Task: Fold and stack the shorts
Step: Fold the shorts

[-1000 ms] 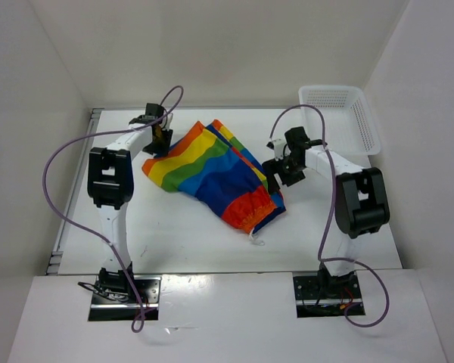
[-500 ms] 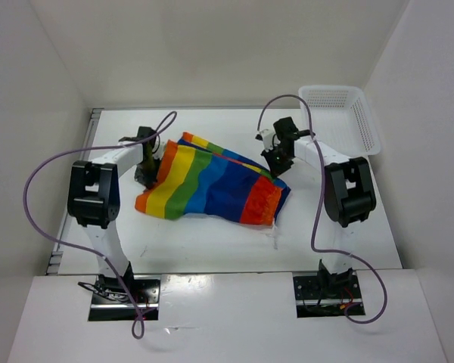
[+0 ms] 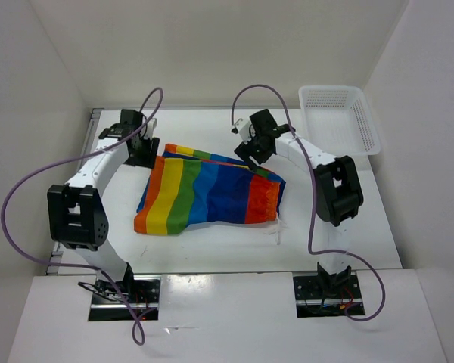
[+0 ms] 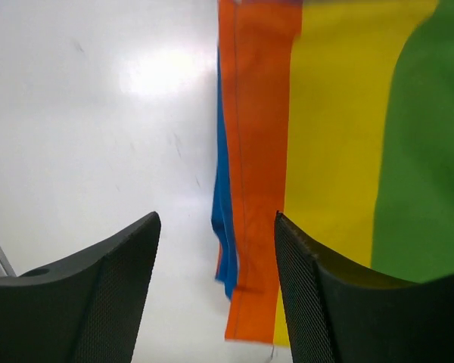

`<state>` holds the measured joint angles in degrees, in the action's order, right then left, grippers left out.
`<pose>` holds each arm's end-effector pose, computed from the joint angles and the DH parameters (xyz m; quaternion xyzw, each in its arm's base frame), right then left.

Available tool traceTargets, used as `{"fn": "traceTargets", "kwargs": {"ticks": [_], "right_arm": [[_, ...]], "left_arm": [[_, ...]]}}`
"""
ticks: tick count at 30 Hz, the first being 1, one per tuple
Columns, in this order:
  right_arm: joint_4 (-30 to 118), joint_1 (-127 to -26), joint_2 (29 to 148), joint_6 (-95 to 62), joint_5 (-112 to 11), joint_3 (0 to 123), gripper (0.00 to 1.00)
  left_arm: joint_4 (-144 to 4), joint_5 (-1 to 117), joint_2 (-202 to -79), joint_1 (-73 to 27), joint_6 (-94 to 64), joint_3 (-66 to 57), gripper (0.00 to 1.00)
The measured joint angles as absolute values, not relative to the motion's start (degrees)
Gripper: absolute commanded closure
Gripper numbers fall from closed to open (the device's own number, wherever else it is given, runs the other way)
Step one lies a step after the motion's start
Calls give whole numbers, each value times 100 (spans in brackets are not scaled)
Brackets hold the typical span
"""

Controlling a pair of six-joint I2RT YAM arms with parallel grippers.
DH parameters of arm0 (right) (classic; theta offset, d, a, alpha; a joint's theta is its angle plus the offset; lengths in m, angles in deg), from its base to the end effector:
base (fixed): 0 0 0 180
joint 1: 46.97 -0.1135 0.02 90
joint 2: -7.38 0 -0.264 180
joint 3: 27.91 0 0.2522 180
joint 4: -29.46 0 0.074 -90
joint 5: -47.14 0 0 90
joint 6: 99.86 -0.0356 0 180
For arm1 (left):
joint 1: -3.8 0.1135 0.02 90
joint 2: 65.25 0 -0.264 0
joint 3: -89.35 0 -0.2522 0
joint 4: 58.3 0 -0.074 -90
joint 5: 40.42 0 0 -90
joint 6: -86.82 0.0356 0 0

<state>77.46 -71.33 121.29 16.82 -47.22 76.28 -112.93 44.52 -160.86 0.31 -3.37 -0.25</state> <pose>0.3943 0.1815 0.2197 -0.4231 0.8617 0.0309 0.2785 0.3515 -0.0183 0.2587 0.0163 0.9646 0.0343 0.2611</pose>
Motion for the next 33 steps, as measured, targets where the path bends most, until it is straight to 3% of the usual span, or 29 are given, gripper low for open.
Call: {"fn": "traceTargets", "kwargs": {"ticks": [8,18,19,22,27,33], "right_arm": [[7706,-7067,11626,1992,-4409,7001,28],[7877,-6390,11003,2191,-4506,6483,28],[7901,-6331,10996,2224,-4547,6468,28],[8023,-6302,10992,2316,-4718,6387,28],[8213,-6322,10992,2495,-4954,6337,32],[8401,-6322,10992,2657,-5244,6337,33]], "left_arm": [[-10493,4839,-17402,36,-337,1225,30],[-10305,4955,-18490,18,-339,1732,32],[-10305,4972,-18514,18,-337,1754,40],[-10346,5062,-18519,18,-337,1776,53],[-10517,5274,-18519,18,-337,1839,93],[-10578,5329,-18519,18,-337,1839,100]]}}
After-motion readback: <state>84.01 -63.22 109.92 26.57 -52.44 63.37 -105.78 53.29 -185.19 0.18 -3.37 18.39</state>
